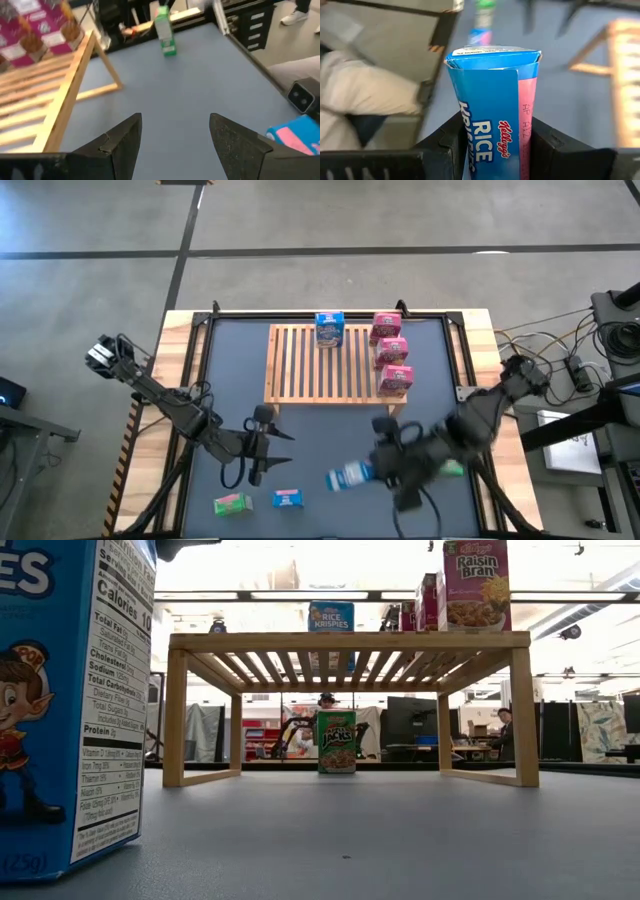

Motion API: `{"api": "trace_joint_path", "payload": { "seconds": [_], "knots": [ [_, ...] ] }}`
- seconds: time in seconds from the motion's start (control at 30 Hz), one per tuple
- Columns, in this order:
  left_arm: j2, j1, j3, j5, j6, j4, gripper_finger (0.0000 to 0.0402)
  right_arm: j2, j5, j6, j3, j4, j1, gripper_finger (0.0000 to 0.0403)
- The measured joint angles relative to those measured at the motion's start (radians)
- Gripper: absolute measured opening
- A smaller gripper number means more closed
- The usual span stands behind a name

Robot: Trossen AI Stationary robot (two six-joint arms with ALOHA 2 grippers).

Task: Stack cereal on shelf
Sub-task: Put the right blue cereal box on the shelf

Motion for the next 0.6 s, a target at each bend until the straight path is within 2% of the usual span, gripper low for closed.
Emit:
{"api": "trace_joint_path", "payload": {
  "seconds": [0.3,0.47,0.6],
  "knots": [
    [-0.071,0.062,-0.005,0.088,-0.056,-0.048,0.0216,0.006,0.002,-0.24,0.206,-0.189,-0.273,0.0134],
    [-0.131,0.118,-0.005,0.093,-0.056,-0.064,0.0216,0.006,0.001,-0.336,0.242,-0.227,-0.381,0.0134],
    [-0.193,0.197,-0.002,0.122,-0.055,-0.046,0.0217,0.007,-0.003,-0.381,0.229,-0.246,-0.422,0.0134]
  ]
}}
